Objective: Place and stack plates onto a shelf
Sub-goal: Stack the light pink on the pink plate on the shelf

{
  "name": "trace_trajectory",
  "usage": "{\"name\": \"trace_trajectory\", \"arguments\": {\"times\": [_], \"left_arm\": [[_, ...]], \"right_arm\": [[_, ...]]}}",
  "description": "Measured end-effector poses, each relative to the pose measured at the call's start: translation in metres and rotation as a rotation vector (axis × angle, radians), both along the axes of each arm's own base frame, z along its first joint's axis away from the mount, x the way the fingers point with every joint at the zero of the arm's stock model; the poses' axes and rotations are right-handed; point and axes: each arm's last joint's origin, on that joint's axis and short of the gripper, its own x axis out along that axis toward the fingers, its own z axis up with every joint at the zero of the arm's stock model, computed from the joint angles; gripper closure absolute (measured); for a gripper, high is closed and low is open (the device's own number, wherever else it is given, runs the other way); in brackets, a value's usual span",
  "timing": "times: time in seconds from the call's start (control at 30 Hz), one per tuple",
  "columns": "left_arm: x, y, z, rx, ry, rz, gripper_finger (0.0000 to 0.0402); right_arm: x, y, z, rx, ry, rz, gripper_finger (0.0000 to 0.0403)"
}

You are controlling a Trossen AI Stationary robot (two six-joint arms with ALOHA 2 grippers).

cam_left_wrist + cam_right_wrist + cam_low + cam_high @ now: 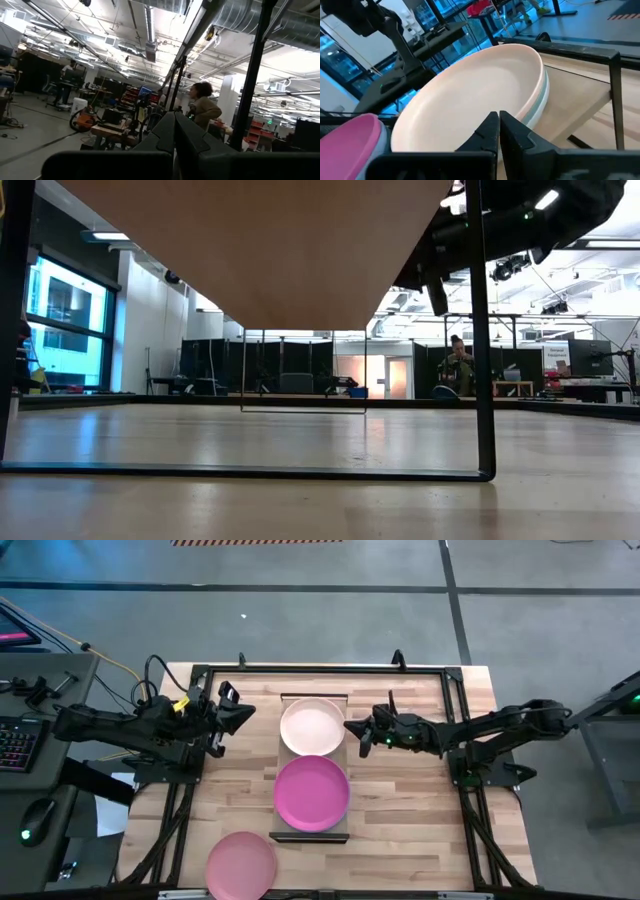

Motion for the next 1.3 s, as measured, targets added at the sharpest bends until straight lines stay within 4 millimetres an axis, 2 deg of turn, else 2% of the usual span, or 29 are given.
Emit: {"name": "trace_trajectory", "arguments": {"times": [0.2, 0.47, 0.6, 0.77, 0.97, 1.13, 1.2, 1.3], "left_arm": [[0.0, 0.0, 0.0, 0.0, 0.0, 0.0, 0.0401], [0.0, 0.0, 0.0, 0.001, 0.001, 0.0, 0.0401], [0.001, 0.0, -0.002, 0.003, 0.021, 0.0, 0.0401], [0.001, 0.0, -0.002, -0.001, 0.022, -0.001, 0.0401], [0.0, 0.001, 0.002, -0.121, -0.034, -0.026, 0.04], [0.002, -0.008, 0.005, -0.189, -0.023, -0.187, 0.0359], [0.002, -0.015, 0.014, -0.201, -0.007, -0.26, 0.0334], [0.003, -0.03, 0.037, -0.196, 0.023, -0.354, 0.0296]], "right_arm": [[-0.002, 0.0, 0.005, -0.005, -0.022, 0.002, 0.0403], [-0.027, 0.003, 0.046, -0.088, -0.154, 0.042, 0.0403], [-0.04, 0.007, 0.059, -0.112, -0.174, 0.072, 0.0403], [-0.048, 0.01, 0.061, -0.112, -0.141, 0.085, 0.0403], [-0.048, 0.01, 0.058, -0.085, -0.12, 0.085, 0.0403], [-0.048, 0.01, 0.057, -0.084, -0.113, 0.085, 0.0403], [-0.048, 0.01, 0.057, -0.084, -0.113, 0.085, 0.0403], [-0.048, 0.009, 0.056, -0.083, -0.097, 0.084, 0.0403]]}}
